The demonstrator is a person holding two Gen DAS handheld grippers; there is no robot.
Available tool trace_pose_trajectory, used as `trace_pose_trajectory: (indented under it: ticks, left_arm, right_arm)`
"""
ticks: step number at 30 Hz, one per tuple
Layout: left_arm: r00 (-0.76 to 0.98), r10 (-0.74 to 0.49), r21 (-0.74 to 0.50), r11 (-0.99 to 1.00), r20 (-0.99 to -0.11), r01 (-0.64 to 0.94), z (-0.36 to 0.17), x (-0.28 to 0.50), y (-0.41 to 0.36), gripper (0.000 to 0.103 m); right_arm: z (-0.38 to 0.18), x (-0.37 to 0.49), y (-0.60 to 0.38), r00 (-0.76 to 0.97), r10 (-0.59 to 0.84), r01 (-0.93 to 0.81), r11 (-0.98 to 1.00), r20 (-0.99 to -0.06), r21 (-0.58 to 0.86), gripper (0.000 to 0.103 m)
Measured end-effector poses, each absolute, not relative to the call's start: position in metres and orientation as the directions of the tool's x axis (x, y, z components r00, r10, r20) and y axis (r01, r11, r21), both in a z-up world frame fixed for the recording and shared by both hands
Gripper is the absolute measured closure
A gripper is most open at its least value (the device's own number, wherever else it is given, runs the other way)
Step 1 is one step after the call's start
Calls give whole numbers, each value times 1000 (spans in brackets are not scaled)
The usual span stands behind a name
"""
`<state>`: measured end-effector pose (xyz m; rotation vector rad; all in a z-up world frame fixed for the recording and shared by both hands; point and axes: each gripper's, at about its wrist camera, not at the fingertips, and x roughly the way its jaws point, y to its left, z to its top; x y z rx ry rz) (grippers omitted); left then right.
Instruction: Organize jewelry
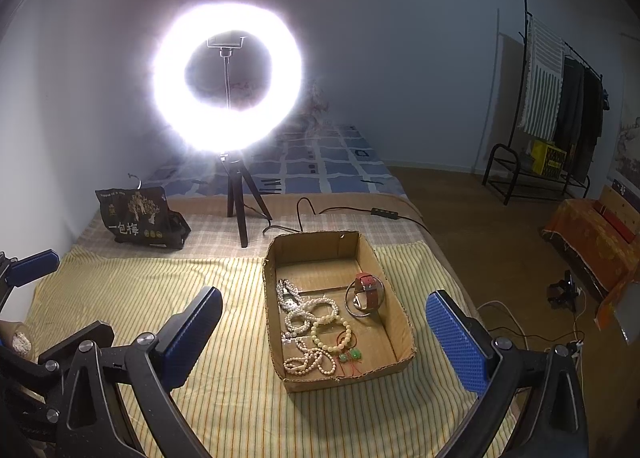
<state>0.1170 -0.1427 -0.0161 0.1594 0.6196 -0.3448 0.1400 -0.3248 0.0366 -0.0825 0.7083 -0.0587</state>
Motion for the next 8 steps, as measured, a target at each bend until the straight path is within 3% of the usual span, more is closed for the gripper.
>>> trace_pose_trajectory:
  ticks: [8]
  left_arm:
    - [769, -259, 53, 934, -584, 355, -14, 116, -143, 1]
  right_arm:
    - [33, 140, -323, 750, -79, 16, 995, -656, -101, 0]
